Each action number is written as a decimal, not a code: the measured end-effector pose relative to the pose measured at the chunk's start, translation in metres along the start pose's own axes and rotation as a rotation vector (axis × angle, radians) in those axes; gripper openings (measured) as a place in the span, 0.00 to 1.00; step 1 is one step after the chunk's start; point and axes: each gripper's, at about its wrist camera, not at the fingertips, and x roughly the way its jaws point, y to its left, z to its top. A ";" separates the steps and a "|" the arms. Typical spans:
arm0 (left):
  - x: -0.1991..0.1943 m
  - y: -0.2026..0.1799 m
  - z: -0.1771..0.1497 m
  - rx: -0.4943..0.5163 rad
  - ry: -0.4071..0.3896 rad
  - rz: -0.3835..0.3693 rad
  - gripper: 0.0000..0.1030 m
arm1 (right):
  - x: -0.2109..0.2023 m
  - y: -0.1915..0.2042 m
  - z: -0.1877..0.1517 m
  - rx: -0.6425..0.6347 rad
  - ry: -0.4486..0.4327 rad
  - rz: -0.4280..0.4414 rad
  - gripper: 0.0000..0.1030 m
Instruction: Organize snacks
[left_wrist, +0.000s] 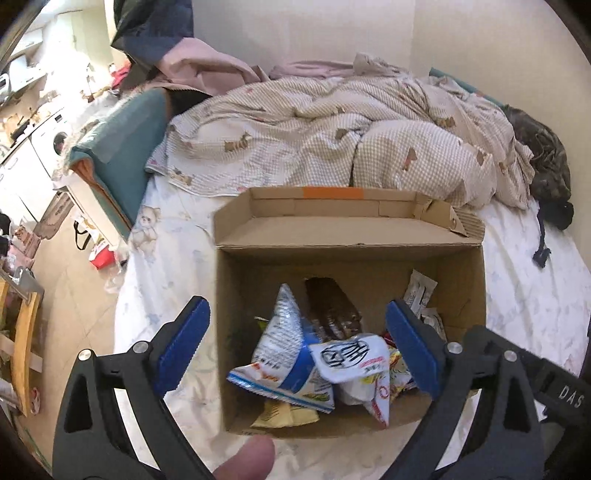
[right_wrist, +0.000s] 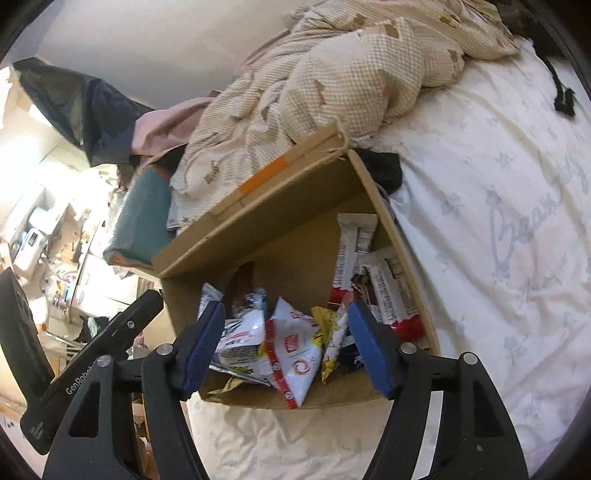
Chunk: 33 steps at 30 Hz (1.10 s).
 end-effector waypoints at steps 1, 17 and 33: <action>-0.004 0.003 -0.002 -0.003 -0.005 -0.002 0.92 | -0.003 0.003 -0.002 -0.016 -0.006 -0.002 0.72; -0.060 0.067 -0.068 -0.087 -0.037 0.019 1.00 | -0.049 0.041 -0.065 -0.207 -0.060 -0.045 0.99; -0.114 0.089 -0.142 -0.074 -0.084 0.016 1.00 | -0.088 0.047 -0.126 -0.333 -0.170 -0.160 1.00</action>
